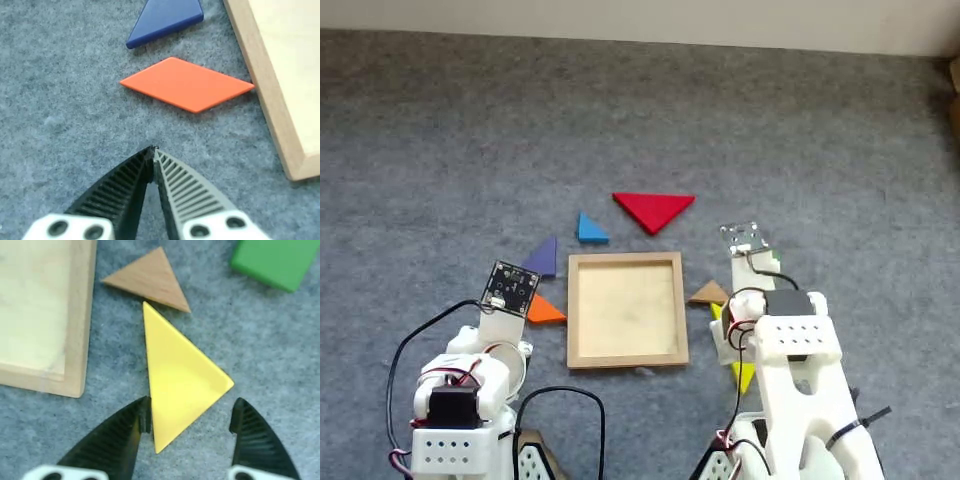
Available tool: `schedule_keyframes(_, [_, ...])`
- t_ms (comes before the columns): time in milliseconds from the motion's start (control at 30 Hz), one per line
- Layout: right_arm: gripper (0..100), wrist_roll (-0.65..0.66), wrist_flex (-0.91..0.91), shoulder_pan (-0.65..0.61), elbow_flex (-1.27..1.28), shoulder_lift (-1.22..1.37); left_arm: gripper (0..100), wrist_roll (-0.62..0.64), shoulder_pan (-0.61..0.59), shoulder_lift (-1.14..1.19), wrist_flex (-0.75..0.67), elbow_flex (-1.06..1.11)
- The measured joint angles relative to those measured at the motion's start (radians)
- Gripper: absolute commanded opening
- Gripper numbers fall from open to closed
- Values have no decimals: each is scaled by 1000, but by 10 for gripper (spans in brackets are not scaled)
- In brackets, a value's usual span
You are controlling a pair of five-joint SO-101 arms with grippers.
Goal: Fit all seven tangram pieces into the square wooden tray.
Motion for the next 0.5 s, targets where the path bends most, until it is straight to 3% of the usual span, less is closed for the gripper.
schedule_keyframes(500, [353,0,-149,-68,107,0,7,0,0,0,0,0])
